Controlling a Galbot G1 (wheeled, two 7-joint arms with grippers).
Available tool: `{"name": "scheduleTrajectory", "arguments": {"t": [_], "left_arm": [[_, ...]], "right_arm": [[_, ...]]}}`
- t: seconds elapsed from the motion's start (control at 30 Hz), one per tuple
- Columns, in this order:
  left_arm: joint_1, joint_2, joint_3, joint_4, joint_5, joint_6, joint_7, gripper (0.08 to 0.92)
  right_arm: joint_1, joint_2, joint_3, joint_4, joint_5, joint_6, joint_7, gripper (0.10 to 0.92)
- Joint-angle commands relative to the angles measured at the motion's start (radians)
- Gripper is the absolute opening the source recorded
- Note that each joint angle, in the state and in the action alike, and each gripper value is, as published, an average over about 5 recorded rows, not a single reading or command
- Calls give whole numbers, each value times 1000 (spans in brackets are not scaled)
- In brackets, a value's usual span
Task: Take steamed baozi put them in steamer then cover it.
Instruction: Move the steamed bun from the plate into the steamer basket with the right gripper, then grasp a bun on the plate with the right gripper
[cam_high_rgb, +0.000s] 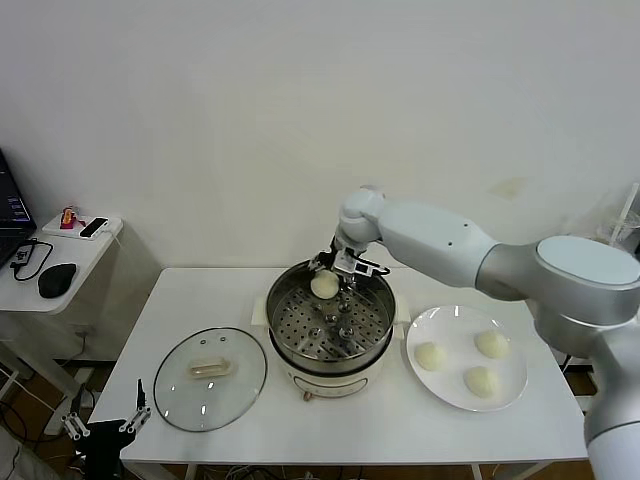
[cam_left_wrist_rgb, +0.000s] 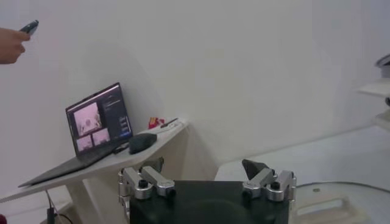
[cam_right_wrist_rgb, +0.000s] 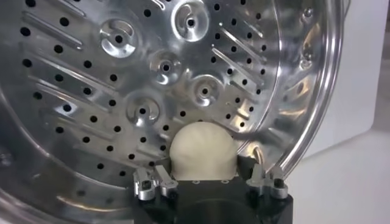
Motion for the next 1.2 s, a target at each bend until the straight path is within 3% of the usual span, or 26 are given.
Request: {"name": "scheduleTrajectory", "arguments": {"t": [0.03,0.2,0.47,0.9,1.2], "left_arm": [[-1,-1,-1,-1,0,1,0,823],[-1,-1,0,-4,0,1,0,823],[-1,7,6,-14,0,4,2,823],[-23,53,18,-30,-21,25,10,823],[-44,81,20,-14,-31,33,14,823]], "right_arm": [[-6,14,0,-24,-4,27,16,725],[26,-11,-7,22,121,-48,-24,815],[194,-190,-57,282,390,-403,-147,823],[309,-650,-74,628,535,-752,-170,823],[217,-873,-88,760,518,-835,-146,823]]}}
